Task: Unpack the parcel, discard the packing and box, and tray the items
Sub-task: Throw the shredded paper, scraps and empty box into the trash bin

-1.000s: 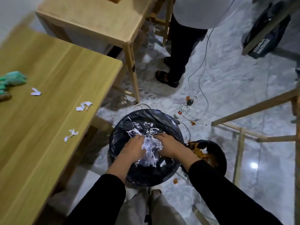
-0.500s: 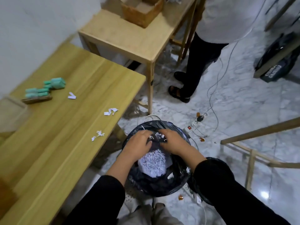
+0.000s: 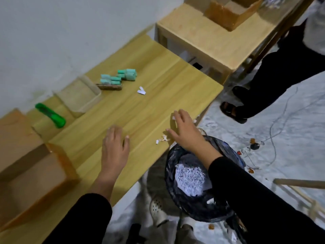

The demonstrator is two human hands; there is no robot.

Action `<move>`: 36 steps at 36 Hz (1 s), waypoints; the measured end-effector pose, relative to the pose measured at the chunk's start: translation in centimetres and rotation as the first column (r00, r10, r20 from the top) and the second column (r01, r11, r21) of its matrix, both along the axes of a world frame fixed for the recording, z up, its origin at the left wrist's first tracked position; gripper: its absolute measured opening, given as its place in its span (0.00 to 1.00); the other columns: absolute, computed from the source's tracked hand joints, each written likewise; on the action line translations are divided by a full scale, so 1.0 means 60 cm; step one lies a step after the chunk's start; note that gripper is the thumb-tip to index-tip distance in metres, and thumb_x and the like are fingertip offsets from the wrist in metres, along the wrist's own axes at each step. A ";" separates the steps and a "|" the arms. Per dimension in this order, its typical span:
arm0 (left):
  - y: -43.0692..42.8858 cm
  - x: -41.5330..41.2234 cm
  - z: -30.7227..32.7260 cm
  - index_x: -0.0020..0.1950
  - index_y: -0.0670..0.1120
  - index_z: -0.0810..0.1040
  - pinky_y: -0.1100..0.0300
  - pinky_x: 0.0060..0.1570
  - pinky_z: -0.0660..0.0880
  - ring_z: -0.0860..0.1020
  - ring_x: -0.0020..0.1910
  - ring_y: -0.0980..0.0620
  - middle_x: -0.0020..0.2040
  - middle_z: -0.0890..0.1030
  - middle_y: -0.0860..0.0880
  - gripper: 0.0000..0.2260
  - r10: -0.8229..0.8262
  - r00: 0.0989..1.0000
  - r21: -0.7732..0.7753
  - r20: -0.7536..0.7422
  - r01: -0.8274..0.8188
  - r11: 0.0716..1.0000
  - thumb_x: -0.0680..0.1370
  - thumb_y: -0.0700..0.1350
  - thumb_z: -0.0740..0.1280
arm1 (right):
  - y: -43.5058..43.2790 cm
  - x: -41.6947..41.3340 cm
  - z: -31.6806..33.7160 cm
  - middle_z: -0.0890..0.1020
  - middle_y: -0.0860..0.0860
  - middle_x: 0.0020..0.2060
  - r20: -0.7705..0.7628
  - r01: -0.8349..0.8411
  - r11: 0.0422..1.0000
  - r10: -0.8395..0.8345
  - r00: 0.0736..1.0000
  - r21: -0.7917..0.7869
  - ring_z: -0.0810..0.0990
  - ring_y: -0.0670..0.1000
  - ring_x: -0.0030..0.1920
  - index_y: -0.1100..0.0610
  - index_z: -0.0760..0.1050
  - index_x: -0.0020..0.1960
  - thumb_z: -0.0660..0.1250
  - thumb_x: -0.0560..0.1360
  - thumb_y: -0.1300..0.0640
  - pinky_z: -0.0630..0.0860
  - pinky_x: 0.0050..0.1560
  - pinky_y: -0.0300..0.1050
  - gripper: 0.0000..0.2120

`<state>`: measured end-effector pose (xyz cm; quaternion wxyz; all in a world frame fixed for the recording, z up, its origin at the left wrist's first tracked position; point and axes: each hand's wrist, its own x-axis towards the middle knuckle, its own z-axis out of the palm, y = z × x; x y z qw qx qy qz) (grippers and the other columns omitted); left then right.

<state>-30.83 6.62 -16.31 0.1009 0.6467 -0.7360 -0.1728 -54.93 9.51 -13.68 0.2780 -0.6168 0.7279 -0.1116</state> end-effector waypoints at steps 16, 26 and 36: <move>-0.015 0.013 -0.021 0.76 0.50 0.53 0.48 0.74 0.45 0.49 0.77 0.50 0.78 0.52 0.48 0.26 0.079 0.988 0.008 0.136 -0.081 0.997 0.80 0.58 0.50 | -0.063 0.125 -0.062 0.44 0.62 0.76 -0.162 0.092 0.983 -0.117 0.980 -0.158 0.40 0.57 0.76 0.59 0.39 0.75 0.52 0.75 0.35 0.38 0.74 0.52 0.41; -0.018 0.017 -0.026 0.75 0.51 0.57 0.48 0.74 0.48 0.51 0.77 0.50 0.77 0.55 0.49 0.26 0.091 0.988 -0.005 0.123 -0.091 0.996 0.78 0.58 0.50 | -0.237 0.111 -0.067 0.52 0.57 0.76 -0.140 -0.057 0.972 0.025 0.990 -0.227 0.49 0.56 0.76 0.55 0.50 0.75 0.56 0.76 0.41 0.47 0.75 0.52 0.34; -0.018 0.016 -0.021 0.75 0.52 0.56 0.50 0.73 0.45 0.51 0.77 0.51 0.77 0.55 0.50 0.27 0.096 0.988 0.005 0.118 -0.098 0.995 0.78 0.59 0.49 | -0.243 0.065 -0.048 0.70 0.52 0.68 0.091 -0.259 0.940 0.285 0.954 -0.224 0.64 0.53 0.69 0.55 0.69 0.67 0.64 0.75 0.50 0.59 0.70 0.46 0.22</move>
